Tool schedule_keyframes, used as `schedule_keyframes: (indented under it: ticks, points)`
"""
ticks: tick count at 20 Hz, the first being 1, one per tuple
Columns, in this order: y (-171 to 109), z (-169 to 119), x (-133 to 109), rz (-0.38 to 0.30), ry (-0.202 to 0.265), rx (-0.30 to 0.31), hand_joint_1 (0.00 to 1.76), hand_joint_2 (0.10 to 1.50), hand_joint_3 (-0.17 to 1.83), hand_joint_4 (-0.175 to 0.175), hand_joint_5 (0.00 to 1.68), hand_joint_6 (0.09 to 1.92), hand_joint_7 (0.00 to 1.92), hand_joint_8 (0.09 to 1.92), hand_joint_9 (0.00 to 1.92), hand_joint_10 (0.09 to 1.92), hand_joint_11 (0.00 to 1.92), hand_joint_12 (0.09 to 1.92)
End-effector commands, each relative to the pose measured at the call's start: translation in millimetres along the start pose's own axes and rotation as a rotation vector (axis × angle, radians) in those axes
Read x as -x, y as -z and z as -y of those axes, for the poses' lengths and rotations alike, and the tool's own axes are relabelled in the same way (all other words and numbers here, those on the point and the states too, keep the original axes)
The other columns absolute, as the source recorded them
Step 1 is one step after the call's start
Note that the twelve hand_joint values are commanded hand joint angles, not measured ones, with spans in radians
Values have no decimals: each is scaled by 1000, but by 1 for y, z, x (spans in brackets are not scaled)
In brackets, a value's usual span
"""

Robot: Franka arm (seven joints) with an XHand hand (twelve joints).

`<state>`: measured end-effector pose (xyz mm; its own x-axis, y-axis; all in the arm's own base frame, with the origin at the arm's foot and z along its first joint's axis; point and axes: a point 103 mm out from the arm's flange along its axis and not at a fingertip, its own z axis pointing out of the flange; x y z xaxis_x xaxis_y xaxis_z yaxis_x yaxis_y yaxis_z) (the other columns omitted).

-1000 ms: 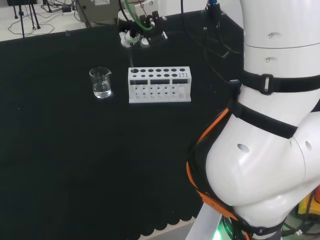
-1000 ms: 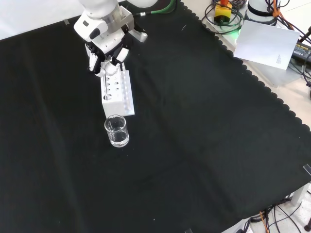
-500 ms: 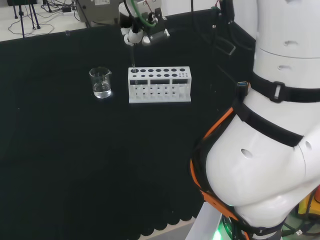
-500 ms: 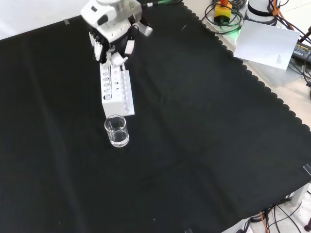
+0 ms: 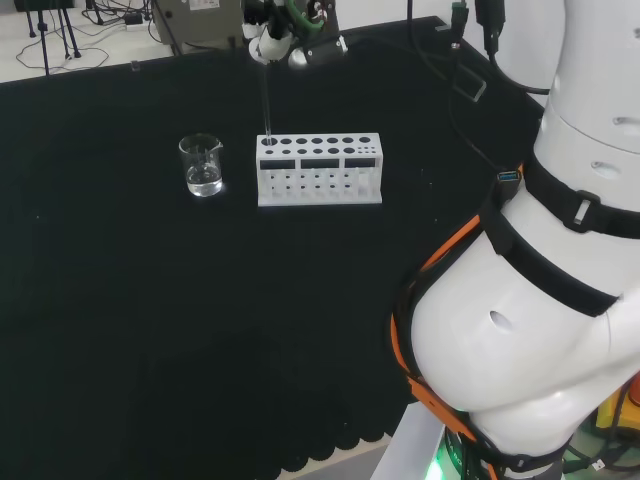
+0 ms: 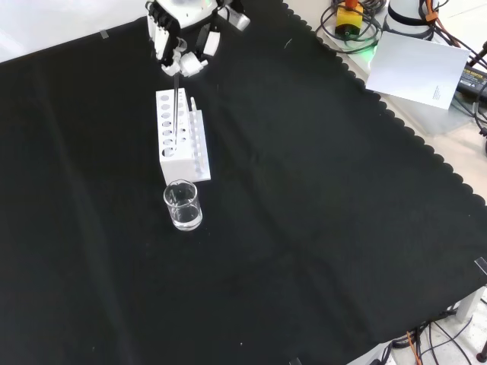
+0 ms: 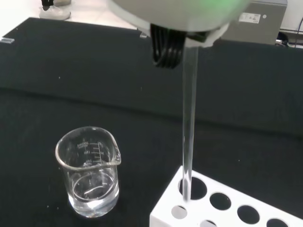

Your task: Take the glass rod from the white test tube rack.

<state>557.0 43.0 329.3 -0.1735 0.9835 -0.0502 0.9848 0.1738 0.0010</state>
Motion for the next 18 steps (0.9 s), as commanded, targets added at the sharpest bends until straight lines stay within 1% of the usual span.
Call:
schedule_keyframes:
  ticks: [1,4,7,13,18]
  points:
    - [25,13,-8,-22,9,78,1320,619,790,-175,1112,762,1314,912,1645,858,1485,1037]
    - [33,14,-12,-8,9,90,1320,619,789,-175,1114,758,1316,908,1649,855,1487,1039]
    - [39,14,-18,11,19,94,1321,619,788,-175,1115,755,1318,906,1652,853,1488,1041]
    - [47,17,-28,13,36,108,1322,616,784,-175,1127,730,1325,893,1665,833,1488,1049]
    - [49,16,-35,19,53,107,1322,616,783,-175,1129,726,1325,893,1667,832,1489,1050]
